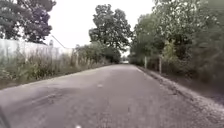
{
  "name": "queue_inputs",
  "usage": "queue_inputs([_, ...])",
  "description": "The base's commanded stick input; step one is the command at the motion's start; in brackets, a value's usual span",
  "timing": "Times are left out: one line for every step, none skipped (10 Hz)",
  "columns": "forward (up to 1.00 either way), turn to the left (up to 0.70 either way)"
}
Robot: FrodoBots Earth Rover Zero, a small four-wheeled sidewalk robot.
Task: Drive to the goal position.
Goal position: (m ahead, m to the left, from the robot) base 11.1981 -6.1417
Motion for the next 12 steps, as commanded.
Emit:
queue_inputs([1.00,-0.08])
queue_inputs([1.00,-0.08])
queue_inputs([1.00,-0.08])
queue_inputs([1.00,-0.08])
queue_inputs([1.00,-0.07])
queue_inputs([1.00,-0.06])
queue_inputs([1.00,-0.06])
queue_inputs([1.00,-0.06])
queue_inputs([1.00,-0.06])
queue_inputs([1.00,-0.06])
queue_inputs([1.00,-0.06])
queue_inputs([1.00,-0.06])
